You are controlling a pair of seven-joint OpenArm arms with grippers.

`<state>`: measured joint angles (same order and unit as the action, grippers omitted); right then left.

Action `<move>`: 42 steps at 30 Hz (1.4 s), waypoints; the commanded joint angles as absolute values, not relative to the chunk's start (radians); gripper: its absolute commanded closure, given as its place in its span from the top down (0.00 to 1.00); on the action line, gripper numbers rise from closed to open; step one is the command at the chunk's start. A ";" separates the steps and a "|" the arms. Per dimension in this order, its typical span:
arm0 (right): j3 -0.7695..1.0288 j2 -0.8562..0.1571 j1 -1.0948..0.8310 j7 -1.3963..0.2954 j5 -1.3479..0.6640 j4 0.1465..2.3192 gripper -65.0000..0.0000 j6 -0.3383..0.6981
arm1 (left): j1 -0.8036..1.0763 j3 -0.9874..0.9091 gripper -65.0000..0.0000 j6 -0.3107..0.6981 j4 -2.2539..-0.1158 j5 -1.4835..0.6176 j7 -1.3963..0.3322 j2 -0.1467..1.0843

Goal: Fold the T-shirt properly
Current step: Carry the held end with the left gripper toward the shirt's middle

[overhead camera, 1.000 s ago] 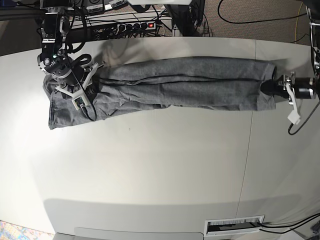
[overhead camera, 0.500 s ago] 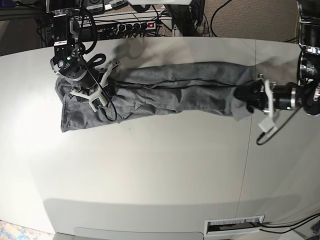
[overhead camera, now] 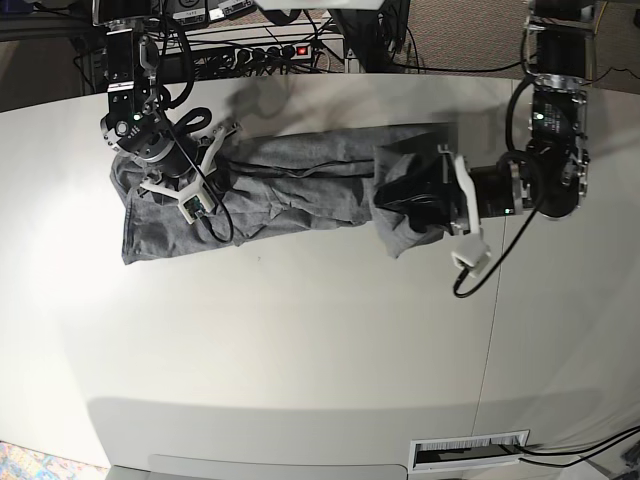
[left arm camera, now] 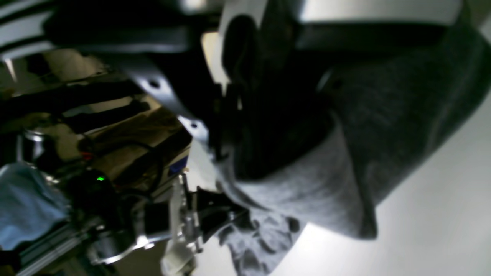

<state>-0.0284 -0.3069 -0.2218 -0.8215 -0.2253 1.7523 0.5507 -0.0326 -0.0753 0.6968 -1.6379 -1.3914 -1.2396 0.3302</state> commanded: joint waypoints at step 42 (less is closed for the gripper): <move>0.039 -0.311 -0.197 -0.981 -0.208 1.912 0.00 0.571 | -0.076 0.076 0.00 0.698 -1.646 -0.925 -0.978 0.380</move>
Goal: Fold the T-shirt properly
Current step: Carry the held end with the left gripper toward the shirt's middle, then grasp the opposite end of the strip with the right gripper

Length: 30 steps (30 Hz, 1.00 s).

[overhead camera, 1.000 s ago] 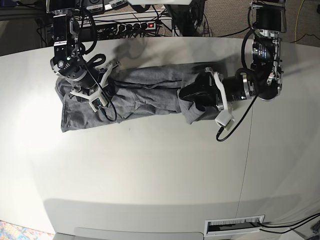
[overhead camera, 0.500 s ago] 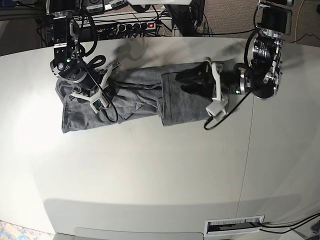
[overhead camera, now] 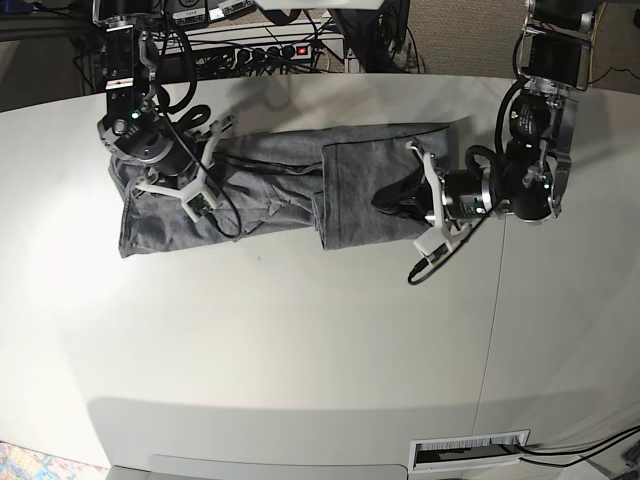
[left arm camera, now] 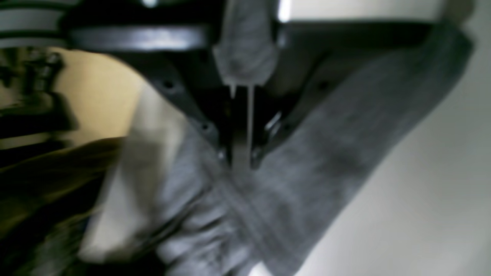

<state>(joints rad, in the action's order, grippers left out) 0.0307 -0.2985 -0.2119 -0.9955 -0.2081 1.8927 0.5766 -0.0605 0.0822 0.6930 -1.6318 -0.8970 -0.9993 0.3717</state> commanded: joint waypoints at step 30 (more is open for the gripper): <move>0.487 -0.445 -0.163 -0.998 -0.512 1.792 0.40 0.571 | 0.031 0.076 0.00 0.698 -1.528 -0.739 -0.845 0.418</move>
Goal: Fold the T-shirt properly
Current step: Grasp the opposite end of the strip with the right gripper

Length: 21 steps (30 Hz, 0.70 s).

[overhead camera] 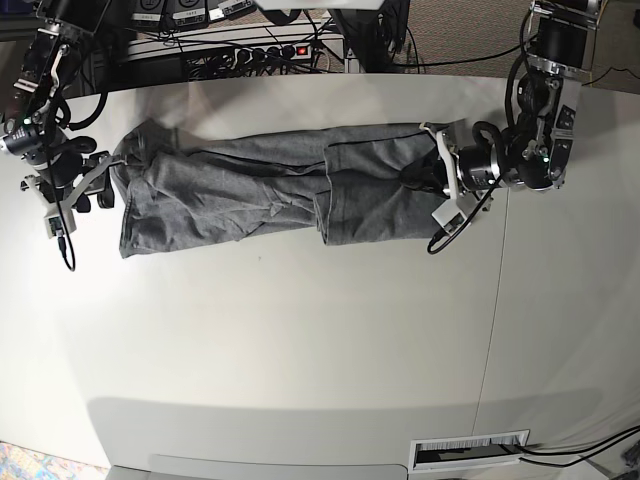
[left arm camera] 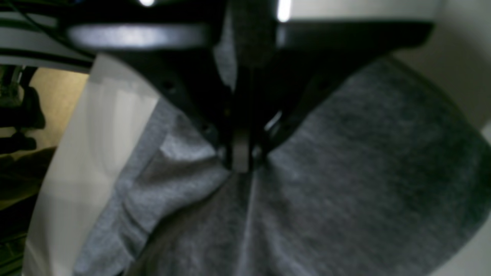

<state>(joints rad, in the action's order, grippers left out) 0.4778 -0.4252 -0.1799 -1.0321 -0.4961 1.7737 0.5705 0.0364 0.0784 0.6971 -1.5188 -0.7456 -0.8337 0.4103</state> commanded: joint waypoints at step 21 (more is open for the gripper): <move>0.486 -0.440 -0.016 -1.050 -0.551 1.616 0.56 0.575 | 0.039 0.076 0.00 0.698 -1.522 -0.733 -0.844 0.415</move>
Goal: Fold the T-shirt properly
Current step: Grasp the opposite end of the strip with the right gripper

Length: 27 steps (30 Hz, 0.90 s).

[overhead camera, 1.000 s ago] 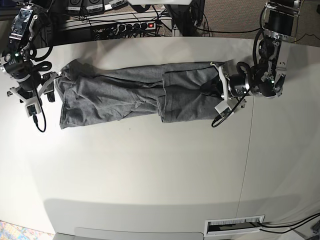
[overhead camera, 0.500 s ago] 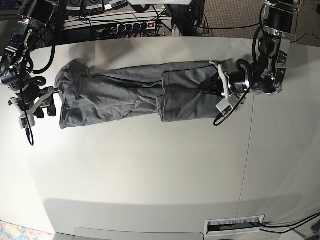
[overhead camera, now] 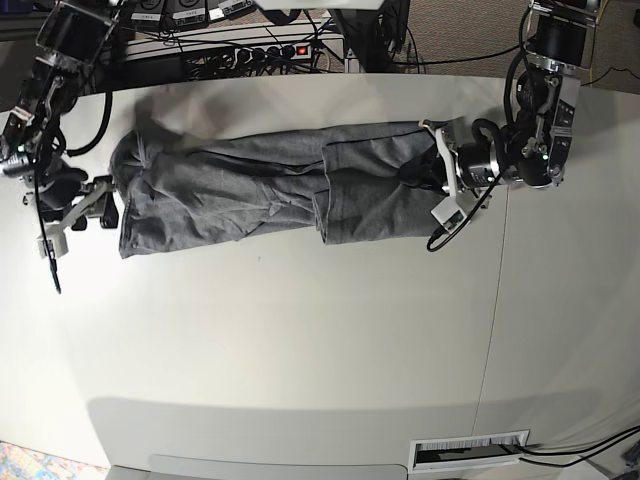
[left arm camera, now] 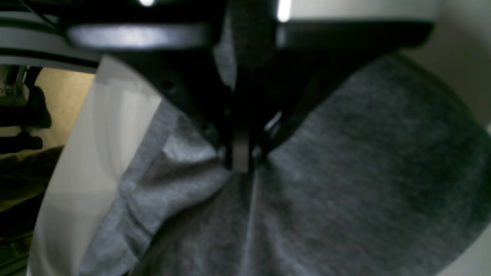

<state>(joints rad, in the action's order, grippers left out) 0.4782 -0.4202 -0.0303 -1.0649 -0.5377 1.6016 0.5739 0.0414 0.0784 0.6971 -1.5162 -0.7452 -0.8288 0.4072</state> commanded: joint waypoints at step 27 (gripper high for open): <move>0.319 -0.441 0.076 -1.126 -0.634 1.393 0.56 0.578 | 0.039 0.076 0.00 0.698 -1.522 -0.733 -0.837 0.413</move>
